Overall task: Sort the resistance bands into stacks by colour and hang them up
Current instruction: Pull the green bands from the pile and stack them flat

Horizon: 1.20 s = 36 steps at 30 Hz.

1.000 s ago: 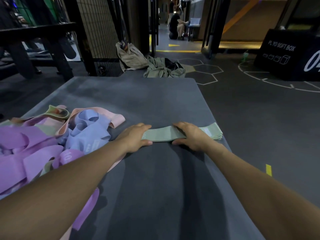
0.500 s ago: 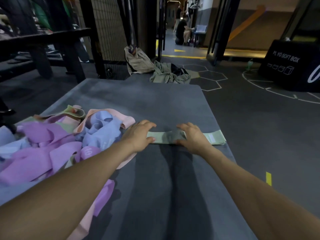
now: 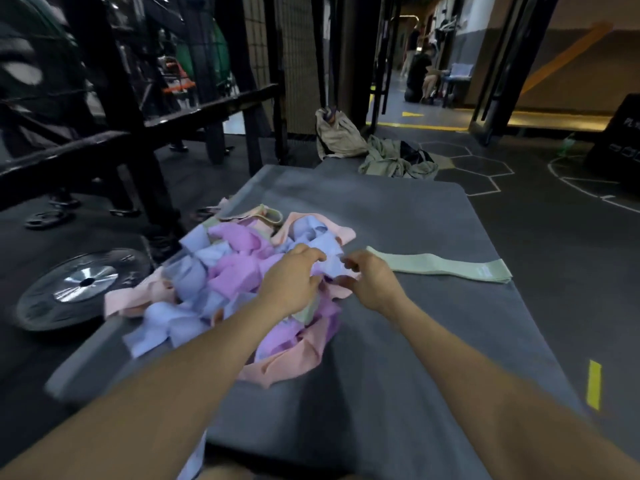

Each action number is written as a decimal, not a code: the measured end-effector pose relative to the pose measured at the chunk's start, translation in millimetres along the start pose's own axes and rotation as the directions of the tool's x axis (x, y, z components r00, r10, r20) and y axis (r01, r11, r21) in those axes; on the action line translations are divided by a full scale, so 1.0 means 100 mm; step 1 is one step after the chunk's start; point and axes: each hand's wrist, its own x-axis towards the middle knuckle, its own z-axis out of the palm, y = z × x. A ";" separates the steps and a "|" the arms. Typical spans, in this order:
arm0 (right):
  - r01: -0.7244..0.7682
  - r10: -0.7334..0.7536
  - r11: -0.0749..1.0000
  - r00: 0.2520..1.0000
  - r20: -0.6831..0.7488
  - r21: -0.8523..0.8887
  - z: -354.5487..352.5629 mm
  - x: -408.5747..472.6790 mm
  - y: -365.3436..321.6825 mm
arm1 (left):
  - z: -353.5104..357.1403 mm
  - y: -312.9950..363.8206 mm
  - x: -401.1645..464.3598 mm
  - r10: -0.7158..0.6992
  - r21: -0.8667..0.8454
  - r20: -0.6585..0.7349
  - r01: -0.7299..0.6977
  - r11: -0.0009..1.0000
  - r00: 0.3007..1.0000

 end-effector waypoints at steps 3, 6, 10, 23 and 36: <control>0.025 -0.025 1.000 0.999 0.027 0.006 0.22 -0.07 -0.32 | -0.17 -0.21 -0.25 -0.046 -0.008 -0.009 0.045 0.999 0.999; -0.016 0.017 1.000 0.997 0.075 -0.017 0.41 -0.12 -0.51 | -0.30 -0.40 -0.46 -0.110 0.006 -0.015 0.110 0.994 0.994; -0.059 0.069 0.992 0.994 0.087 -0.110 0.50 -0.18 -0.60 | -0.43 -0.56 -0.60 -0.136 0.029 0.029 0.135 0.990 0.990; 0.223 -0.214 0.970 0.972 -0.097 0.094 -0.44 0.16 -1.39 | -0.98 -0.37 -0.20 -0.052 -0.224 -0.154 0.017 0.974 0.987; 0.284 -0.084 0.682 0.946 -0.313 0.674 -0.98 0.15 -1.44 | -0.99 -0.10 -0.08 -0.102 -0.414 -0.174 0.021 0.910 0.980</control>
